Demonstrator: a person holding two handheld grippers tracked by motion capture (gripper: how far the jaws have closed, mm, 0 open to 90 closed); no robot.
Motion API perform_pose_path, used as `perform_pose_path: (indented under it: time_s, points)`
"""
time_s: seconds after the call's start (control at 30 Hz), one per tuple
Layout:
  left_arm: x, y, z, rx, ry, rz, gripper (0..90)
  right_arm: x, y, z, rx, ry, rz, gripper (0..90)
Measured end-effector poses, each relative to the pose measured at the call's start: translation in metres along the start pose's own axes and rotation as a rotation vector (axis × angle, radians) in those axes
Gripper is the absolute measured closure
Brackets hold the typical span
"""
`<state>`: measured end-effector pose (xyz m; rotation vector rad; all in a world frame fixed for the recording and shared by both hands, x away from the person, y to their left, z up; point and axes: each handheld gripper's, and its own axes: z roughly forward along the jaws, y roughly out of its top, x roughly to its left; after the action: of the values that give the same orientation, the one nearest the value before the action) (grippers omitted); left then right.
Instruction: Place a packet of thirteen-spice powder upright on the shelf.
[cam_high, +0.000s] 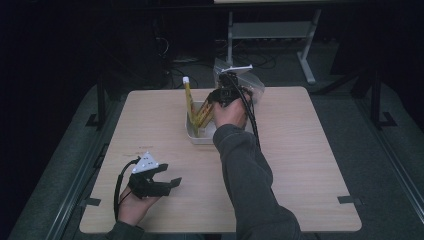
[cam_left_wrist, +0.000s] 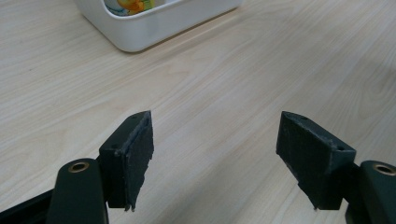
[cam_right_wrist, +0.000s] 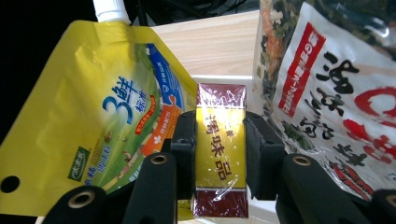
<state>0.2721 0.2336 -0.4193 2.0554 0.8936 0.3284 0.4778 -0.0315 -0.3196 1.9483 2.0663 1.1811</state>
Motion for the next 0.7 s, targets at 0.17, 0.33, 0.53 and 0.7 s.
perform_pose_path:
  time_s: [0.17,0.33,0.53,0.7]
  points:
    - [0.0,0.0,0.0,-0.001,-0.002,0.0,27.6,0.0,-0.002,0.001,-0.003,0.002,-0.002,66.3]
    - [0.0,0.0,0.0,-0.004,-0.004,-0.002,27.6,0.002,-0.005,0.0,0.003,0.015,-0.005,64.3]
    - [0.0,0.0,-0.001,-0.007,-0.005,-0.004,27.7,0.007,-0.008,-0.002,0.006,0.017,-0.026,64.2]
    - [-0.001,0.0,0.0,-0.004,-0.008,-0.005,27.7,0.004,-0.015,-0.005,0.008,0.034,-0.016,63.8]
